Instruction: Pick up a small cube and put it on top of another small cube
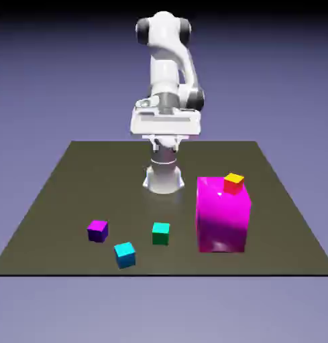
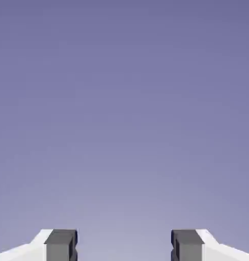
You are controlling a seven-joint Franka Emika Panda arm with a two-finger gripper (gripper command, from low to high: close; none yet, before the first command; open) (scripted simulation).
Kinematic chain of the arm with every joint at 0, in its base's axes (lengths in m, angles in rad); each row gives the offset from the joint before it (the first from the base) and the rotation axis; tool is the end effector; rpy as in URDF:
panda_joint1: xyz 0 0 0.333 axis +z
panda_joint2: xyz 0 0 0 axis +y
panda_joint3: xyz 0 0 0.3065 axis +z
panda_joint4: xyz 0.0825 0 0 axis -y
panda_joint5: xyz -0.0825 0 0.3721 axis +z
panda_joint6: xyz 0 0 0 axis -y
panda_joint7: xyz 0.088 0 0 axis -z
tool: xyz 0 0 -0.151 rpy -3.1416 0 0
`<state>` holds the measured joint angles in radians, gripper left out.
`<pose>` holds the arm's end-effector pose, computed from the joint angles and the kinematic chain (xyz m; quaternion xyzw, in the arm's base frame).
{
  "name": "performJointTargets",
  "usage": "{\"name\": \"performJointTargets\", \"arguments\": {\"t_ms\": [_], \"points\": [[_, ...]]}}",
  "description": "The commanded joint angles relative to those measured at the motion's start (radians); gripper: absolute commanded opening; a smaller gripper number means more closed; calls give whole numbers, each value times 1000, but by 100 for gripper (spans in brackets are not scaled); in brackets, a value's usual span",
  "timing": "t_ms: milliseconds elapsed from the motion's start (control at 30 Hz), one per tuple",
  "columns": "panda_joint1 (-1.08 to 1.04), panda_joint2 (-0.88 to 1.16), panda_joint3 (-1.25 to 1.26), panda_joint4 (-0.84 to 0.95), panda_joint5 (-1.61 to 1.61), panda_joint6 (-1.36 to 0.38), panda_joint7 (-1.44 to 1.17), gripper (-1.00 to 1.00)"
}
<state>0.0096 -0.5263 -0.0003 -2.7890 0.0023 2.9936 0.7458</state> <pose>0.4228 0.0038 0.4119 -0.8710 0.3372 -0.3320 0.1323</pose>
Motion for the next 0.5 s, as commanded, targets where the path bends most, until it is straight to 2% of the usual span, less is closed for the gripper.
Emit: {"name": "performJointTargets", "arguments": {"t_ms": [0,467], "points": [[-2,36,0,17,2,-36,4,0],[-30,544,-4,261,28,-539,60,0]]}}
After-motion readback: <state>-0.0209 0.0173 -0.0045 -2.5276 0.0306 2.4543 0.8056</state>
